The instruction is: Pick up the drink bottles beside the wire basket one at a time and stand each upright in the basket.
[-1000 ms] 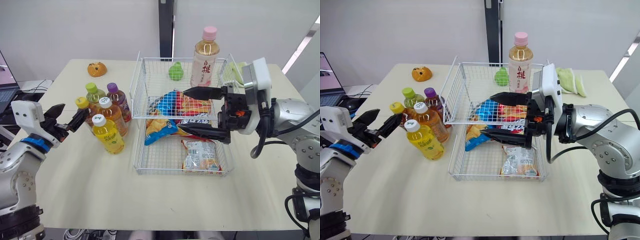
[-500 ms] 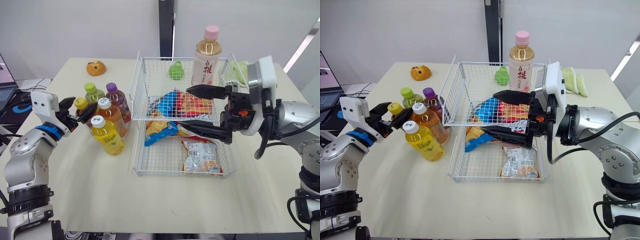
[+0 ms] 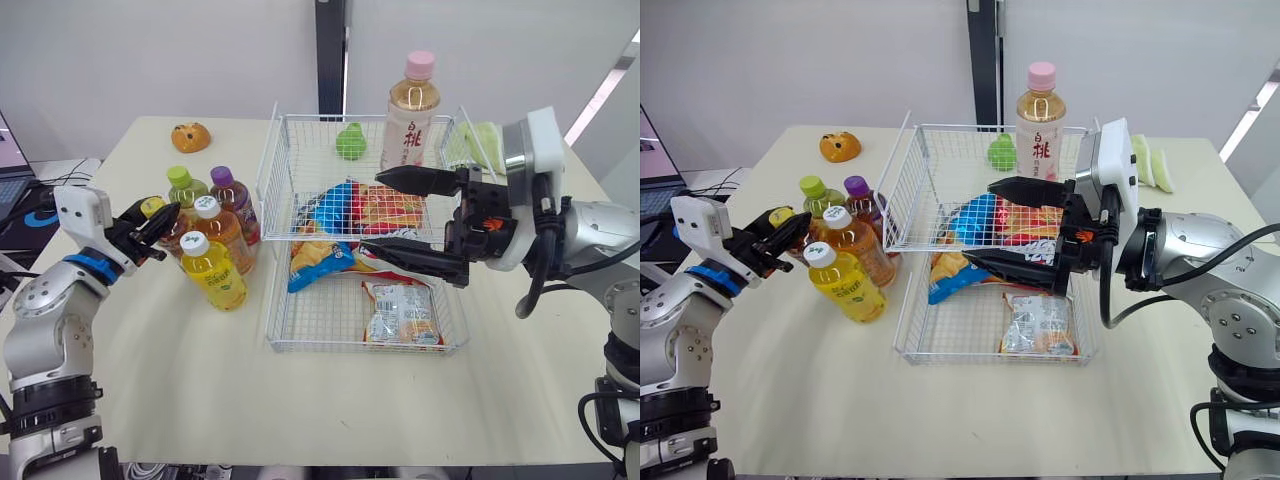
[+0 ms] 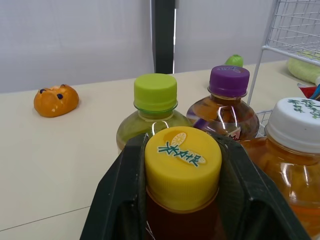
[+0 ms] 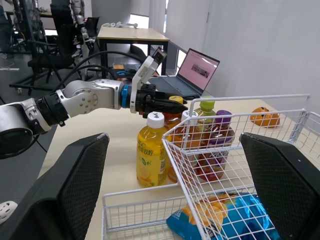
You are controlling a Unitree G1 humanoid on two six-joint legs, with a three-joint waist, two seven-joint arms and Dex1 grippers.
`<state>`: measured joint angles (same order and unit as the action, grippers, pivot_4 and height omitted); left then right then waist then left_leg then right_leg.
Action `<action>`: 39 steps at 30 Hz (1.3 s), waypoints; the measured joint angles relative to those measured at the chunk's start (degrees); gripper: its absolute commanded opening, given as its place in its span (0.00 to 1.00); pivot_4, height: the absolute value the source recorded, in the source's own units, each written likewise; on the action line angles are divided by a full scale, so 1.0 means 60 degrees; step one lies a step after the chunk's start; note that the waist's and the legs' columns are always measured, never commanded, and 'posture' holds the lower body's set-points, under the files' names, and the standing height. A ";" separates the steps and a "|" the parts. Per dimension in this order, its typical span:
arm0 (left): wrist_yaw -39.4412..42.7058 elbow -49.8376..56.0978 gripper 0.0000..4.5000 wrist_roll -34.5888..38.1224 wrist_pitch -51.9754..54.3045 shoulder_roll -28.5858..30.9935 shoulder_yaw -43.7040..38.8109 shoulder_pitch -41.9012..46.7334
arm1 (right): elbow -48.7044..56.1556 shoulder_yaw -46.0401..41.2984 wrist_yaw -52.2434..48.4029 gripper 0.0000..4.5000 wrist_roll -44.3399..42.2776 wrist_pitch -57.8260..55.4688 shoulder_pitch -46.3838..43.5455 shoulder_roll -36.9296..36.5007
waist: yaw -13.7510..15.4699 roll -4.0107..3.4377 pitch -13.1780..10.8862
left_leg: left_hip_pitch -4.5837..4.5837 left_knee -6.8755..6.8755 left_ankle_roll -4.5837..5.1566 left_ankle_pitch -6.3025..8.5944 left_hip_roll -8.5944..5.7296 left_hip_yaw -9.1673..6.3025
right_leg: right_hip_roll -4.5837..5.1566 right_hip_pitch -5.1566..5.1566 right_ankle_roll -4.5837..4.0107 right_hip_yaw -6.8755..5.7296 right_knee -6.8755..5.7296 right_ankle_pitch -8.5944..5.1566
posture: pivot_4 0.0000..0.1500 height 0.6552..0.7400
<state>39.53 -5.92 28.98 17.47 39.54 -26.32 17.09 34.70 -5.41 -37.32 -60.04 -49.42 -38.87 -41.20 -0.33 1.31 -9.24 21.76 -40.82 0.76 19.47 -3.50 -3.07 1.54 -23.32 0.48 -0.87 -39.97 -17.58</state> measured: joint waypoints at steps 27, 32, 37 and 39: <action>0.4461 -0.2791 0.31 0.2620 0.5633 0.4996 0.2398 0.8748 | -0.0293 -0.0112 0.0047 1.00 0.0356 0.0267 0.0112 0.0135 | 0.0055 0.0035 -0.0035 | 0.0036 -0.0007 -0.0001 -0.0001 0.0002 -0.0012 | -0.0017 -0.0028 0.0001 -0.0005 -0.0001 0.0000 | 1.00 1.00; 0.4996 -0.3991 0.31 0.1683 0.5183 0.3247 0.3591 1.0688 | 0.0195 -0.0479 0.0677 1.00 0.0317 0.0208 0.0502 -0.0110 | 0.0033 0.0036 -0.0036 | 0.0052 -0.0013 -0.0001 -0.0001 0.0000 -0.0010 | -0.0017 -0.0040 0.0002 -0.0003 0.0002 0.0001 | 1.00 1.00; 0.5540 -0.5481 0.31 0.0721 0.4002 0.1527 0.4135 1.1901 | 0.0962 -0.0991 0.1500 1.00 -0.0074 -0.0002 0.1161 -0.0497 | 0.0004 0.0037 -0.0036 | 0.0145 -0.0032 -0.0005 -0.0003 0.0001 -0.0007 | -0.0017 -0.0128 0.0002 -0.0003 -0.0017 0.0001 | 1.00 1.00; 0.5747 -0.6210 0.31 0.0324 0.3335 0.0869 0.4200 1.2367 | 0.1264 -0.1312 0.1930 1.00 -0.0386 -0.0087 0.1436 -0.0673 | -0.0007 0.0037 -0.0036 | 0.0166 -0.0038 -0.0007 -0.0005 0.0001 -0.0009 | -0.0017 -0.0148 0.0002 -0.0007 -0.0020 0.0002 | 1.00 1.00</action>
<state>74.01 -43.18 30.92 37.48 44.76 -1.13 91.29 42.28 -13.28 -25.74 -62.36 -49.94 -30.26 -45.24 -0.37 1.53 -9.46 22.76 -41.05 0.72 19.44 -3.49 -3.12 1.44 -24.21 0.50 -0.91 -40.09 -17.57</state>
